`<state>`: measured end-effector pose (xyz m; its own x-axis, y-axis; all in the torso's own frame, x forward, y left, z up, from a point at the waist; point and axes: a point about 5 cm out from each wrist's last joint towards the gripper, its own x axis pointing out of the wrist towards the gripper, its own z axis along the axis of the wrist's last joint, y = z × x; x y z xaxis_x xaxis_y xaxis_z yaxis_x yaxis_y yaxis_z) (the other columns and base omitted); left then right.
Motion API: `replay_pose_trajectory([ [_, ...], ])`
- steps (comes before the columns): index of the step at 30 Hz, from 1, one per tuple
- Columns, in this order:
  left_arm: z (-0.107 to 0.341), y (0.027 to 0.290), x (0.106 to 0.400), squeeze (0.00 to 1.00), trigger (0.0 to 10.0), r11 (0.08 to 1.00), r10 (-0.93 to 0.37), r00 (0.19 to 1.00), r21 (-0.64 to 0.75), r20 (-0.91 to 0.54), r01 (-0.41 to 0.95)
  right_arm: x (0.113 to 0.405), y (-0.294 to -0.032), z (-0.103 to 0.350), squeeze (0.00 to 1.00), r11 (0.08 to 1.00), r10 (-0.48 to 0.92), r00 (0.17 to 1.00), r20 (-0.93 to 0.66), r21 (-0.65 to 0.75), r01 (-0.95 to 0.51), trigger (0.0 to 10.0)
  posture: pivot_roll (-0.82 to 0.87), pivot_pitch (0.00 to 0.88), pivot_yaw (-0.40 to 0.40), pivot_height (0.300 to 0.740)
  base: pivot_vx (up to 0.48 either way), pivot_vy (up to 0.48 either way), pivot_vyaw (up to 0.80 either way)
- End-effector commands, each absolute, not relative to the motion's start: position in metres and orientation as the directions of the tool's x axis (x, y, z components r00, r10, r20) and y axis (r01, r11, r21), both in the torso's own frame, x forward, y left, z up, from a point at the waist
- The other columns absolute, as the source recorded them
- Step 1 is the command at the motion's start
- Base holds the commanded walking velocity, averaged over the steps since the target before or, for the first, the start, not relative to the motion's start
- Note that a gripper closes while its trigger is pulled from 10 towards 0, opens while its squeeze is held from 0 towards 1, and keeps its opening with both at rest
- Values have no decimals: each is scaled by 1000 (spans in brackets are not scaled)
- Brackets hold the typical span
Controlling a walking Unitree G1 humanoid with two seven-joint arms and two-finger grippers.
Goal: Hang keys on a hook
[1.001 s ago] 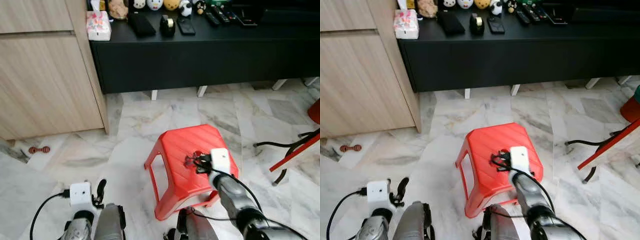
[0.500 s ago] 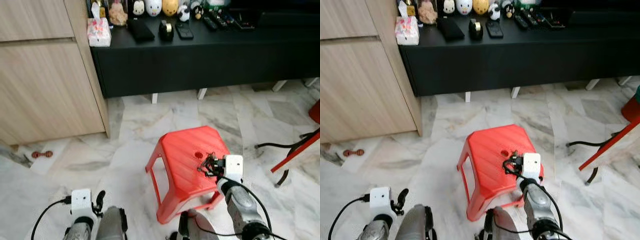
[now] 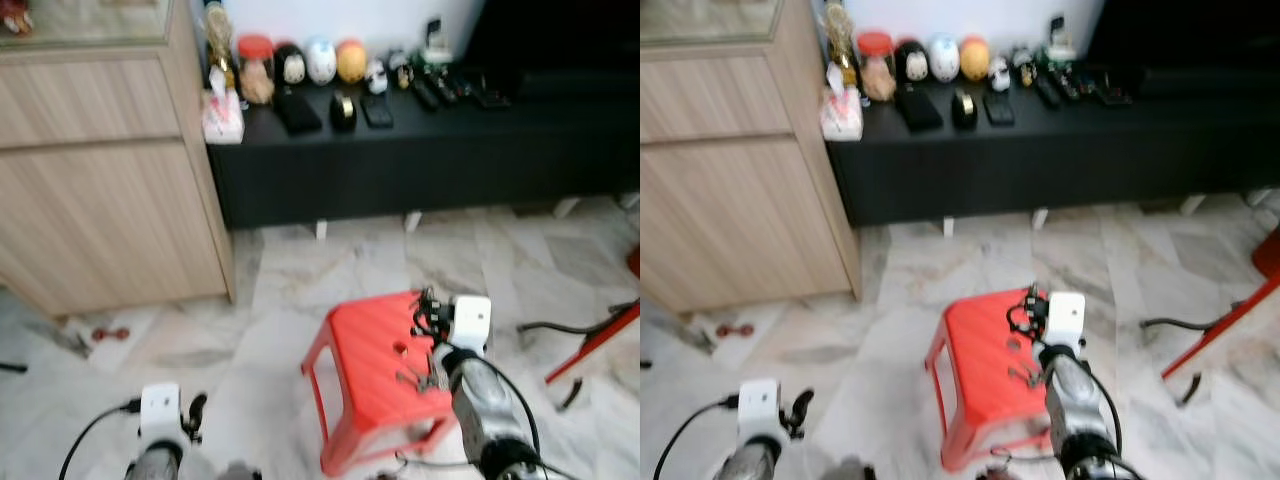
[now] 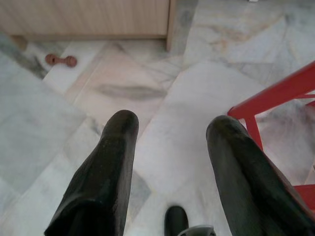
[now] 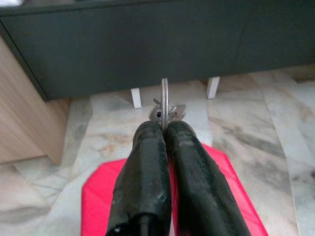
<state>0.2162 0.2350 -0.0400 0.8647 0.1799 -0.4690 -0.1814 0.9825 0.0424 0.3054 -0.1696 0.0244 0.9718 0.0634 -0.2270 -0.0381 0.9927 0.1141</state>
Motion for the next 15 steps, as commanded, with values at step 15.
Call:
replay_pose_trajectory([
  [15,-85,242,141,0,10000,976,190,638,74,-746,-205,274,-191,-7,0,989,-41,936,-349,117,87,10000,119,0,-85,740,0,0,0],
])
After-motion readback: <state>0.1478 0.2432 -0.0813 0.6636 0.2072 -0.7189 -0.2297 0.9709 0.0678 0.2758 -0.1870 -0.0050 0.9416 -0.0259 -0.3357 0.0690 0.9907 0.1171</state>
